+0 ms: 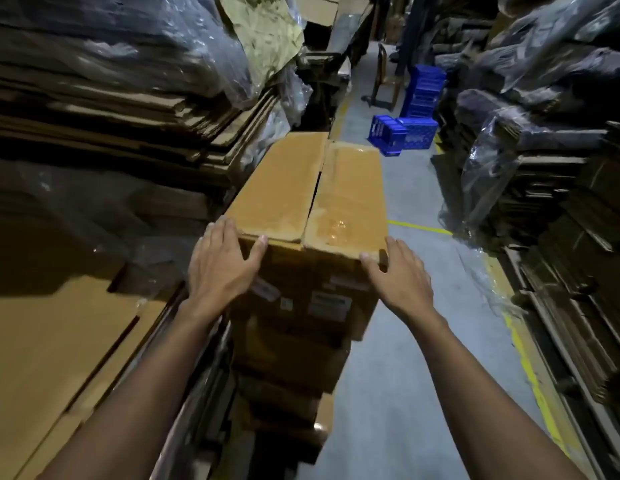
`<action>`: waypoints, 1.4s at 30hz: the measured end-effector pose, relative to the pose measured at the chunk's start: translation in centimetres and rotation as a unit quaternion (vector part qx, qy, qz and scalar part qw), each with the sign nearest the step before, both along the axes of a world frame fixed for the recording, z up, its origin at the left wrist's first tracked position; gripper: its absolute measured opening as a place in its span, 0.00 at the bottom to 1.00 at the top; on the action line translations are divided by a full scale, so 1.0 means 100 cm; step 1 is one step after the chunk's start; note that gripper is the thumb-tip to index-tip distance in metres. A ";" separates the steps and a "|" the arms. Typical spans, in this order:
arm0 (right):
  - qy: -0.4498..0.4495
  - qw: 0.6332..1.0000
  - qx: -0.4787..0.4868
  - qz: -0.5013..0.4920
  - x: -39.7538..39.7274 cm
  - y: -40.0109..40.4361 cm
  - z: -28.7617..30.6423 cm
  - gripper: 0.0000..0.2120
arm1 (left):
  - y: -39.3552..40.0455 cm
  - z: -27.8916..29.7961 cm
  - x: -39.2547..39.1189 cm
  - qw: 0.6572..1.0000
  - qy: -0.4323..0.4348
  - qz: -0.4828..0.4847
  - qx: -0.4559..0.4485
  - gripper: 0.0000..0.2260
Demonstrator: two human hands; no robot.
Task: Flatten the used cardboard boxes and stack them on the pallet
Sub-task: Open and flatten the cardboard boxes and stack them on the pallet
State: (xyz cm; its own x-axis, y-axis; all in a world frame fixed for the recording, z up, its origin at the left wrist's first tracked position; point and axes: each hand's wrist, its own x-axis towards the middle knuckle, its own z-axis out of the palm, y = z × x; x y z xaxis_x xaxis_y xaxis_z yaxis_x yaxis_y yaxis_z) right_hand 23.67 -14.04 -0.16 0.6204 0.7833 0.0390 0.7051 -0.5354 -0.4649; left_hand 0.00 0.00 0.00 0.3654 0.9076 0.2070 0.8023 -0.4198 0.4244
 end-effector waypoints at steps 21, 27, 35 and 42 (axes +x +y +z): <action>0.249 0.955 -0.027 -0.160 0.105 0.159 0.015 0.48 | 0.221 -0.022 0.051 0.826 -0.225 -0.044 -0.516 0.52; 0.404 0.901 0.068 -0.146 0.093 0.141 -0.003 0.35 | 0.229 -0.064 0.047 0.776 -0.304 -0.017 -0.553 0.55; 0.370 0.916 0.129 -0.084 0.070 0.110 0.004 0.22 | 0.182 -0.032 0.025 0.807 -0.320 -0.045 -0.494 0.46; 0.381 0.909 0.164 -0.043 0.034 0.022 0.012 0.15 | 0.078 0.007 -0.018 0.799 -0.342 -0.037 -0.493 0.25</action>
